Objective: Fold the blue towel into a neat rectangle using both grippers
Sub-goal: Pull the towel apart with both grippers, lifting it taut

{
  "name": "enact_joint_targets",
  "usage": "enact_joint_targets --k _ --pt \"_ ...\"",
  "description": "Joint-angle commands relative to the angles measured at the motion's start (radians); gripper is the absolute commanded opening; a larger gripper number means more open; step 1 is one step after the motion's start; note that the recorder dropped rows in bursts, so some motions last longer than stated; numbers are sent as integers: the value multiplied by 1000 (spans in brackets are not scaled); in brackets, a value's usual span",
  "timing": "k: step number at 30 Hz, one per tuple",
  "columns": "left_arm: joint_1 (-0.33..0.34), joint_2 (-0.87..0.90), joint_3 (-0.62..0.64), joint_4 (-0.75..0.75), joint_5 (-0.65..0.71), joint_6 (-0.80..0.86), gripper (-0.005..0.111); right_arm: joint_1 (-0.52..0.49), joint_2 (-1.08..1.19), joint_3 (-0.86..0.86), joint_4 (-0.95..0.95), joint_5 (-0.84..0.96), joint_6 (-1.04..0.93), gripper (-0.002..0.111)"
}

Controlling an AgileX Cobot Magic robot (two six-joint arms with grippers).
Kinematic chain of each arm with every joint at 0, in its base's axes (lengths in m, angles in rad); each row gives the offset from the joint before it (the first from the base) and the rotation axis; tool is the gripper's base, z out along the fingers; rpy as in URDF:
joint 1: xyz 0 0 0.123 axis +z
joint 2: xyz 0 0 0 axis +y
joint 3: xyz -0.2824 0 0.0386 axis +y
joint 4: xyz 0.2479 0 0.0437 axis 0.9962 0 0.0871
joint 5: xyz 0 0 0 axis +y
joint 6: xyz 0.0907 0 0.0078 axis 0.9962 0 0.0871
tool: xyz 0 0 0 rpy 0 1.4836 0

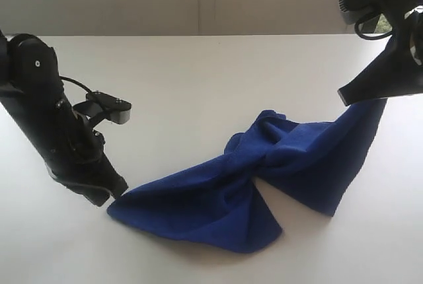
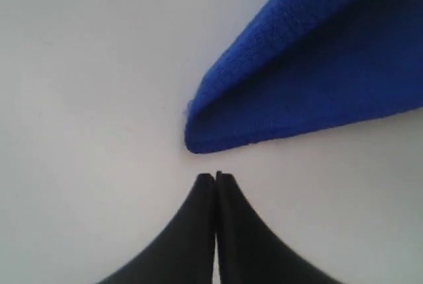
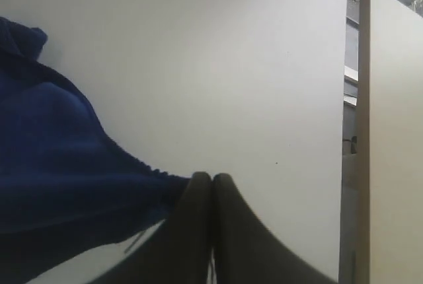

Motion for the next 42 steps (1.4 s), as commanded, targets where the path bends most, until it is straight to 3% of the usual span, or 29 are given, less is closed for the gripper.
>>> enact_joint_targets --k 1,5,15,18,24,30,34,37,42 --pt "2 -3 89 -39 -94 3 27 5 -7 -5 7 -18 -10 0" --pt "2 0 145 -102 -234 3 54 5 -7 -5 48 -51 -13 0" --pt "2 83 158 -191 -305 5 54 5 -7 10 50 -81 -13 0" --pt "2 101 158 -222 -285 27 44 5 -7 30 50 -120 -13 0" --pt "2 107 158 -225 -266 45 0 5 -7 41 48 -135 -13 0" --pt "2 98 158 -218 -269 43 0 5 -7 41 39 -133 -79 0" --pt "2 15 146 -149 -245 43 0 5 -19 39 -70 -78 -126 0" --pt "4 -103 131 -69 -198 37 0 5 -64 39 -138 -37 -97 0" --pt "4 -311 85 184 -110 -109 0 5 -195 39 -149 -70 -82 0"
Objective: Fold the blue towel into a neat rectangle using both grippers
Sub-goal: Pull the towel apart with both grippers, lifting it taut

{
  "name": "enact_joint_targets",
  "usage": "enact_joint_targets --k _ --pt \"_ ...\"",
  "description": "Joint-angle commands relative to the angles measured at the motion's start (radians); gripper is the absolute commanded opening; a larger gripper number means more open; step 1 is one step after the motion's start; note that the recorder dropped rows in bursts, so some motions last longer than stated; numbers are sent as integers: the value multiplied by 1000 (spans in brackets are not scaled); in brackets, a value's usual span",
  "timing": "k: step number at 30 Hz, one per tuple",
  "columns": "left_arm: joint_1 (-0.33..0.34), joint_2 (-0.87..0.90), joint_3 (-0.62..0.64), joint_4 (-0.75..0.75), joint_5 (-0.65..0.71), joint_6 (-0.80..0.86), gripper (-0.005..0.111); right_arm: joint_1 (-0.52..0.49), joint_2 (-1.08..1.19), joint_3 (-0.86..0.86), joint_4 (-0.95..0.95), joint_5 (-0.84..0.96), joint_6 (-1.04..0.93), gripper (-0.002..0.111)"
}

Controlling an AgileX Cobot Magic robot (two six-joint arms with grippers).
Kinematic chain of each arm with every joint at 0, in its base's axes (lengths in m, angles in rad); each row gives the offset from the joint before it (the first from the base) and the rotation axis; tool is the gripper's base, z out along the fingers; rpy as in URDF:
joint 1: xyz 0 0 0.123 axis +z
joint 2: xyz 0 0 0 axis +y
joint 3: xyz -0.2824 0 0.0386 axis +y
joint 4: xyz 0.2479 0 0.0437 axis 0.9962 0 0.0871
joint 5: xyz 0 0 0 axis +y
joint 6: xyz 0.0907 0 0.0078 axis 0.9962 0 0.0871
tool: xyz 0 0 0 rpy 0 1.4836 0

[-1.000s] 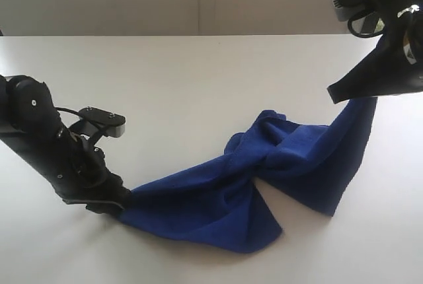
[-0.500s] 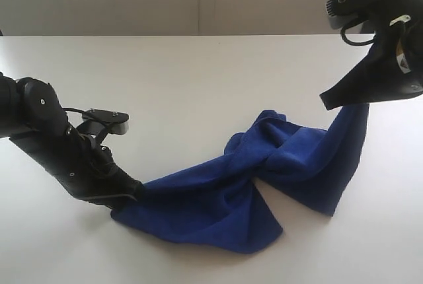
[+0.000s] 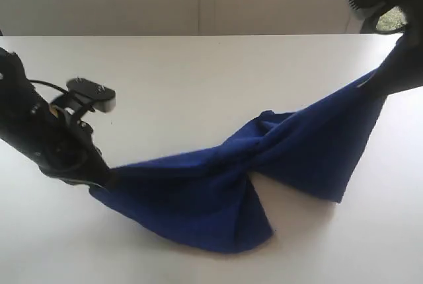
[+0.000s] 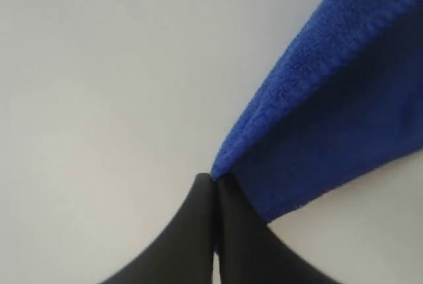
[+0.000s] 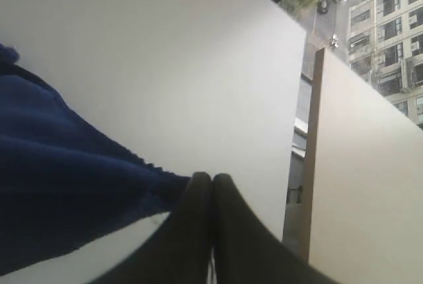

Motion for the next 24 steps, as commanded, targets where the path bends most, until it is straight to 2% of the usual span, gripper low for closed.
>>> enact_joint_targets --k 1,5,17,24 --pt "-3 -190 -47 218 107 -121 0 5 -123 3 -31 -21 11 0" --pt "-3 -333 -98 325 150 -139 0 5 -227 3 -29 -36 -39 0" --pt "-3 -577 -160 449 235 -143 0 5 -447 3 -29 -39 -123 0" --pt "-3 -675 -164 531 313 -164 0 5 -523 3 -31 81 -142 0"
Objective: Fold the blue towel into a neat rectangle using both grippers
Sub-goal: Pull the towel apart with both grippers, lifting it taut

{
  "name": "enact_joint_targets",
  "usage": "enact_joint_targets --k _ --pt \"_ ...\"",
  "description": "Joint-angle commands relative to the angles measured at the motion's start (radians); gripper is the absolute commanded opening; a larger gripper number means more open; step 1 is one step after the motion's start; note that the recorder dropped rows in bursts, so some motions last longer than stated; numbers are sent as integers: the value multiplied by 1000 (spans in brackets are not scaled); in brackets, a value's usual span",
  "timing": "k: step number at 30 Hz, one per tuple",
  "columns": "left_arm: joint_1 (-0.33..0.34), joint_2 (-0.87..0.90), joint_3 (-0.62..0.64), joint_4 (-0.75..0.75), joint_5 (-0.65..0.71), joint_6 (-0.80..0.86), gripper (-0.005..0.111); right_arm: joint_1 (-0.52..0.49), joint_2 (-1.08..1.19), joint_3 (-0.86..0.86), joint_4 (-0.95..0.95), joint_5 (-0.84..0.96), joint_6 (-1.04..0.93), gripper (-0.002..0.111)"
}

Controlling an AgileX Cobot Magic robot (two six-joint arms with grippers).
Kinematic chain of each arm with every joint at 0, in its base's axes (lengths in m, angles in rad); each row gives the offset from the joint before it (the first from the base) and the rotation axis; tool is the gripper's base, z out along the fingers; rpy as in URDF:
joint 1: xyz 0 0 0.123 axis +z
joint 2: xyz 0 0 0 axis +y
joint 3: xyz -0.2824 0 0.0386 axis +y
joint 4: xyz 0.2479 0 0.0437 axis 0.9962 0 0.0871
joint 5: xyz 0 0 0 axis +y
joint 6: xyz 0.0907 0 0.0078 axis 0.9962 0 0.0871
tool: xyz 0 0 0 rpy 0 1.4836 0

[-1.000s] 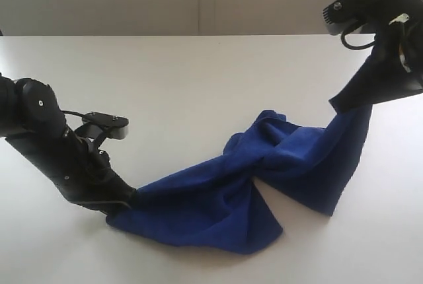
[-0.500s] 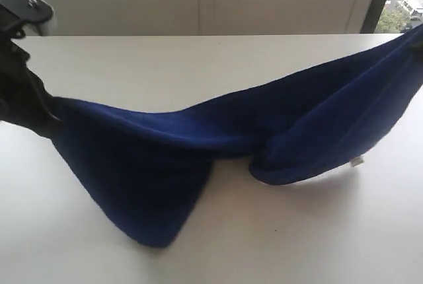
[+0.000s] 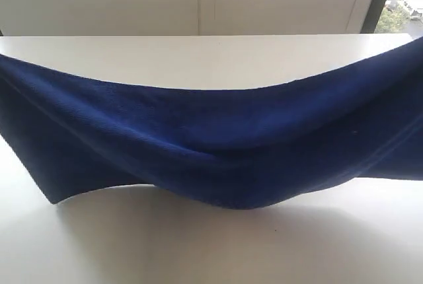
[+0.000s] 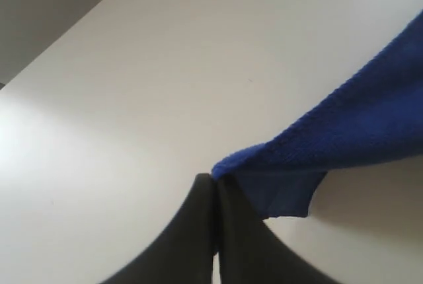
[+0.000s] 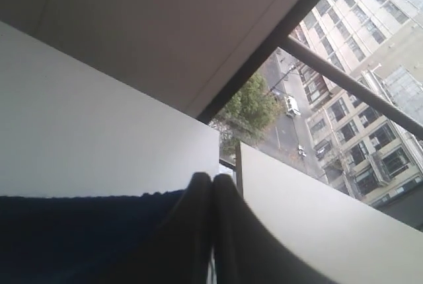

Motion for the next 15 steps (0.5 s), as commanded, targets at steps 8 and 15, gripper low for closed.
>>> enact_joint_targets --k 8,15 --pt "-3 -191 -11 40 135 -35 0 5 -160 3 33 119 -15 0" --pt "-3 -209 -9 69 185 -37 0 5 -182 4 210 143 -122 0"
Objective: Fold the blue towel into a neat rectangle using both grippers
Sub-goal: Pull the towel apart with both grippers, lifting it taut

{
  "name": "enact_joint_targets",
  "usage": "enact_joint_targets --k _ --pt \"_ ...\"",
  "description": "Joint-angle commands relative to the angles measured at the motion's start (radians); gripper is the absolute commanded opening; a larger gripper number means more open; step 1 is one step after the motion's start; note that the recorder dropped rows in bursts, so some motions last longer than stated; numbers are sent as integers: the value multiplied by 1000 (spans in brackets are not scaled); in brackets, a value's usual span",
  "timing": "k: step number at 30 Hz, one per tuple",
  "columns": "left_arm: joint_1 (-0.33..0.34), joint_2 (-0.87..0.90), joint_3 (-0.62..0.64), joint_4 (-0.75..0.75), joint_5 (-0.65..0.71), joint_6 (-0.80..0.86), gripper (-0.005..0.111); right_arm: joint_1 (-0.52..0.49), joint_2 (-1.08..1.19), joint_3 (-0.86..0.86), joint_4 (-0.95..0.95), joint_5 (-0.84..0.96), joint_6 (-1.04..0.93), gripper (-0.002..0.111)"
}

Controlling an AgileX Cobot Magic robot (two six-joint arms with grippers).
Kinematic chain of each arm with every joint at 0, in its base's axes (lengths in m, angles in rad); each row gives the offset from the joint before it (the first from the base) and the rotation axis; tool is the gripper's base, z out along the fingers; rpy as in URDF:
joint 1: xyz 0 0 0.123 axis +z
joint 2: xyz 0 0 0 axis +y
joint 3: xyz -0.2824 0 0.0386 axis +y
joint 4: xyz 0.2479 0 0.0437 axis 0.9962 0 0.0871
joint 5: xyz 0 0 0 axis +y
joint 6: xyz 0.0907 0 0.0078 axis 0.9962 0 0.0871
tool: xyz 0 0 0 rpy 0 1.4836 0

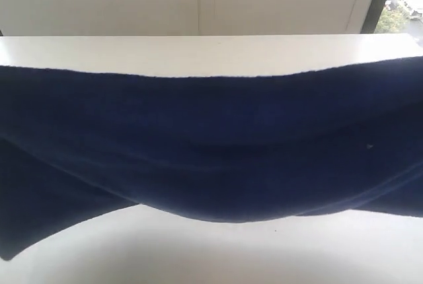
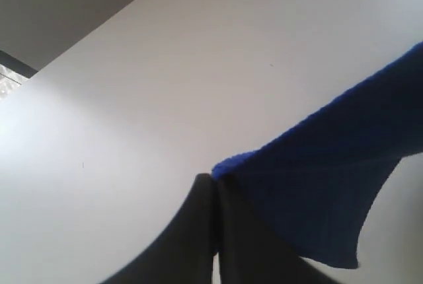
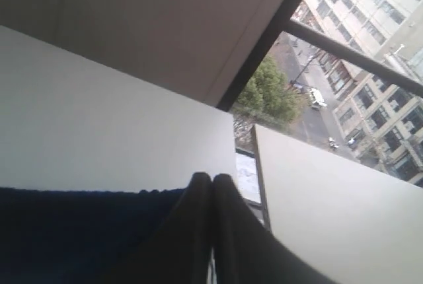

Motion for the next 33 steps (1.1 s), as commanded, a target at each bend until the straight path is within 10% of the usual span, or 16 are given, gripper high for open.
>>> enact_joint_targets --k 1,17,33 --pt "-3 16 -3 66 2 -23 0 5 29 4 58 17 -39 0" --pt "-3 396 34 436 -184 -438 0 5 535 14 -286 -28 266 0" --pt "-3 -10 34 214 2 -313 0 5 83 14 -149 76 120 0"
